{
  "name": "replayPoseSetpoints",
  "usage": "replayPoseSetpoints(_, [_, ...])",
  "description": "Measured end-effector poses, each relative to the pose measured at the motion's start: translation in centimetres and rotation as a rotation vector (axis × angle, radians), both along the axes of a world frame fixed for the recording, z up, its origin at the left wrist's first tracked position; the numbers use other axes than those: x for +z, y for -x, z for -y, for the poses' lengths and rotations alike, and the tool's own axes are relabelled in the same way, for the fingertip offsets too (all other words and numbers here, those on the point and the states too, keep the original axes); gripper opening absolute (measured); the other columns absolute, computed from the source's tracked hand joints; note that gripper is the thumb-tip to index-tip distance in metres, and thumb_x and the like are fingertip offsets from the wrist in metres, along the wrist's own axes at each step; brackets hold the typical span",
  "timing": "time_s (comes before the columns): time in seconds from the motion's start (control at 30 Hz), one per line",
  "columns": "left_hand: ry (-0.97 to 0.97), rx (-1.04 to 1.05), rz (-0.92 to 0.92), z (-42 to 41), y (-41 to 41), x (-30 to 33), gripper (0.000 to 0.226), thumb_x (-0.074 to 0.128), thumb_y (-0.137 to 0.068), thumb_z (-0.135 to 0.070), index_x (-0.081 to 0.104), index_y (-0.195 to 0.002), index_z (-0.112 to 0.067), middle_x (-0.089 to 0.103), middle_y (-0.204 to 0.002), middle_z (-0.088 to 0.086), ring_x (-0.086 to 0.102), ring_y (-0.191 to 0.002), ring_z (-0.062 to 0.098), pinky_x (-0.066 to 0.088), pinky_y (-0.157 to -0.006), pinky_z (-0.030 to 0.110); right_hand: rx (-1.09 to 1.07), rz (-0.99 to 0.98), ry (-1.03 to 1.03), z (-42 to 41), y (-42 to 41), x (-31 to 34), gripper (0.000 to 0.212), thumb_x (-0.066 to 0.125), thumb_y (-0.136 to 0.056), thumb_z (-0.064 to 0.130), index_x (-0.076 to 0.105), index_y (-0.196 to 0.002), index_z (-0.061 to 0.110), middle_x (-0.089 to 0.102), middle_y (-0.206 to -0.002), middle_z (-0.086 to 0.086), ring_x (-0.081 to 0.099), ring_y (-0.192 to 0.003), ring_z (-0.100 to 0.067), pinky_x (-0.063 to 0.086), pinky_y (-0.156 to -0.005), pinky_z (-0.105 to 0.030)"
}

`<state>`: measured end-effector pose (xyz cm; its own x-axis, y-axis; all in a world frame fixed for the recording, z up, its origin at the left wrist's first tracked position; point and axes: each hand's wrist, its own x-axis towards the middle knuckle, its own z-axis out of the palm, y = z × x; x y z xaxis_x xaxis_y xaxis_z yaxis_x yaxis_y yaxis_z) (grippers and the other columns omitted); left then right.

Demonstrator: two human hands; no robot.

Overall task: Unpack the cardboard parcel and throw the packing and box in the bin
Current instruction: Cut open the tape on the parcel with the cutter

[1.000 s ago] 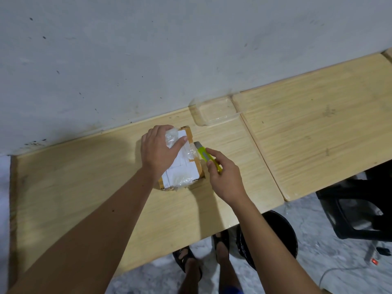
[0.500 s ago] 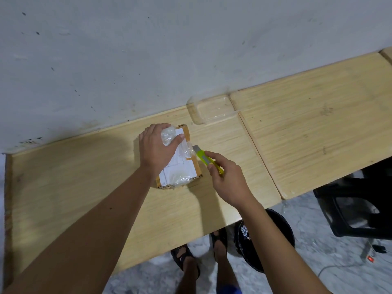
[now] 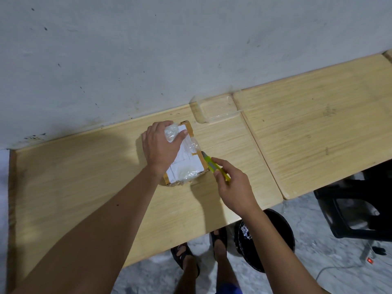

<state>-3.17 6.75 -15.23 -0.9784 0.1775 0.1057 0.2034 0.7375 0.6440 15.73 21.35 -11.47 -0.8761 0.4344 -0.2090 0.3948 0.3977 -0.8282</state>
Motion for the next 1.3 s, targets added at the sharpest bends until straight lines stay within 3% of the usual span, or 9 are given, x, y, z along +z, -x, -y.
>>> replayPoseSetpoints(0.13, [0.053,-0.046,-0.117,0.0,-0.9,0.6,0.044,0.071,-0.094,-0.052,0.069,-0.126,-0.021,0.069,-0.128,-0.006,0.06,-0.122,0.019,0.035,-0.112,0.036,-0.042,-0.011,-0.004,-0.7,-0.1,0.3,0.035,0.054,-0.103,0.017,0.064,-0.134,0.029,0.066,-0.079,0.012,0.061,-0.075,-0.011,0.046,-0.058,-0.012])
replayPoseSetpoints(0.23, [0.13,-0.43,-0.312,0.0,-0.2,1.5,0.035,0.065,-0.101,-0.033,0.067,-0.131,-0.015,0.067,-0.135,0.0,0.058,-0.132,0.024,0.036,-0.118,0.048,-0.085,-0.021,0.024,-1.4,-0.3,0.4,0.035,0.054,-0.104,0.019,0.062,-0.136,0.029,0.07,-0.086,0.005,0.061,-0.078,-0.014,0.051,-0.061,-0.022])
replayPoseSetpoints(0.33, [0.271,-0.877,-0.295,-0.2,0.6,1.7,0.034,0.057,-0.105,-0.019,0.065,-0.137,-0.01,0.064,-0.144,0.006,0.05,-0.144,0.028,0.032,-0.123,0.05,-0.123,-0.017,0.017,-2.2,-0.7,0.3,0.035,0.053,-0.104,0.021,0.061,-0.135,0.033,0.068,-0.082,0.003,0.062,-0.073,-0.016,0.05,-0.061,-0.022])
replayPoseSetpoints(0.4, [0.336,-0.985,-0.281,0.1,0.9,1.4,0.034,0.052,-0.108,-0.02,0.066,-0.137,-0.01,0.065,-0.142,0.005,0.048,-0.146,0.026,0.029,-0.124,0.047,-0.137,-0.018,0.013,-2.5,-1.2,0.2,0.034,0.053,-0.104,0.022,0.061,-0.135,0.035,0.068,-0.083,0.005,0.062,-0.074,-0.014,0.049,-0.059,-0.018])
replayPoseSetpoints(0.63, [0.253,-0.924,-0.279,-0.8,1.7,1.2,0.021,0.052,-0.106,-0.017,0.069,-0.115,-0.009,0.068,-0.111,0.004,0.057,-0.111,0.024,0.029,-0.122,0.04,-0.165,-0.053,0.055,-2.7,-1.3,0.0,0.035,0.053,-0.104,0.024,0.06,-0.134,0.04,0.068,-0.085,0.004,0.062,-0.074,-0.016,0.052,-0.06,-0.024])
replayPoseSetpoints(0.83, [0.293,-0.586,-0.16,-1.4,1.9,1.2,0.022,0.054,-0.104,-0.02,0.068,-0.116,-0.008,0.068,-0.113,0.006,0.057,-0.116,0.03,0.026,-0.124,0.046,-0.146,-0.077,0.074,-2.3,0.0,0.1,0.035,0.052,-0.104,0.024,0.06,-0.135,0.039,0.067,-0.087,0.005,0.062,-0.075,-0.015,0.054,-0.064,-0.027])
replayPoseSetpoints(0.97, [0.272,-0.447,-0.086,-0.3,1.7,1.6,0.025,0.06,-0.102,-0.036,0.071,-0.112,-0.016,0.069,-0.11,-0.001,0.058,-0.111,0.025,0.043,-0.103,0.039,-0.144,-0.085,0.06,-2.2,0.9,-0.1,0.036,0.053,-0.103,0.024,0.06,-0.135,0.039,0.066,-0.086,0.01,0.063,-0.078,-0.01,0.051,-0.062,-0.016])
replayPoseSetpoints(1.07, [0.268,-0.351,-0.031,0.6,1.5,1.6,0.03,0.06,-0.102,-0.043,0.071,-0.11,-0.017,0.069,-0.11,-0.002,0.058,-0.11,0.023,0.042,-0.099,0.038,-0.128,-0.074,0.067,-2.0,1.3,-0.5,0.036,0.053,-0.103,0.023,0.06,-0.136,0.038,0.066,-0.085,0.011,0.062,-0.077,-0.009,0.048,-0.059,-0.01])
replayPoseSetpoints(1.3, [0.285,-0.458,-0.079,0.2,1.2,1.8,0.036,0.058,-0.103,-0.043,0.069,-0.124,-0.016,0.069,-0.123,0.0,0.058,-0.12,0.024,0.042,-0.102,0.039,-0.12,-0.054,0.063,-1.8,1.8,-1.0,0.036,0.053,-0.103,0.024,0.06,-0.136,0.037,0.065,-0.085,0.012,0.061,-0.072,-0.008,0.047,-0.057,-0.01])
